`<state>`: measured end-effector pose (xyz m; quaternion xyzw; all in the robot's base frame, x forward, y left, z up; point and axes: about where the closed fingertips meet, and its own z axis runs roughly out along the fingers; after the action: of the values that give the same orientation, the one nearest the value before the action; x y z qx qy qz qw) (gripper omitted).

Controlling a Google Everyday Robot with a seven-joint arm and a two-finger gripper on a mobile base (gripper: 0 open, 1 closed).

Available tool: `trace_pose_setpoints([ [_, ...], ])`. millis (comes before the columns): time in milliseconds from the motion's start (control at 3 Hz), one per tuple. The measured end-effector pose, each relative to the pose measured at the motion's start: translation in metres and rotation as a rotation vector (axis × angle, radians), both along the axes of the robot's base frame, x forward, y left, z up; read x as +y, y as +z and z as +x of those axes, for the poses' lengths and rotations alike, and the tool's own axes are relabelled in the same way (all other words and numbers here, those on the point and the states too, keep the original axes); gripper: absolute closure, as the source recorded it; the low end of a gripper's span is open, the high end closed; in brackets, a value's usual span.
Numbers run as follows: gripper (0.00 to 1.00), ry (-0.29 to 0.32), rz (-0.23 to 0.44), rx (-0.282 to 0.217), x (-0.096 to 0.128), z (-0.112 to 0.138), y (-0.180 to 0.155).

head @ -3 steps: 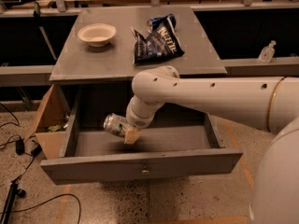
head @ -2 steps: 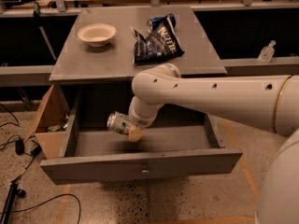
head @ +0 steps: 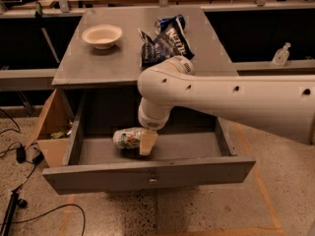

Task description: Place 7up can into top drawer

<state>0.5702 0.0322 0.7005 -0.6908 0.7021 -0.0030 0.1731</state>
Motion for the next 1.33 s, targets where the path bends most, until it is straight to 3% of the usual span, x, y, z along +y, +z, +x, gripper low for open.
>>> trace_pose_setpoints([
  [333, 0.00, -0.019, -0.027, -0.010, -0.007, -0.003, 0.016],
  [667, 0.16, -0.062, -0.015, -0.069, -0.021, -0.019, 0.041],
  [1000, 0.39, -0.137, -0.042, -0.169, -0.052, -0.056, 0.088],
  [1333, 0.63, -0.221, -0.099, -0.331, -0.068, -0.084, 0.169],
])
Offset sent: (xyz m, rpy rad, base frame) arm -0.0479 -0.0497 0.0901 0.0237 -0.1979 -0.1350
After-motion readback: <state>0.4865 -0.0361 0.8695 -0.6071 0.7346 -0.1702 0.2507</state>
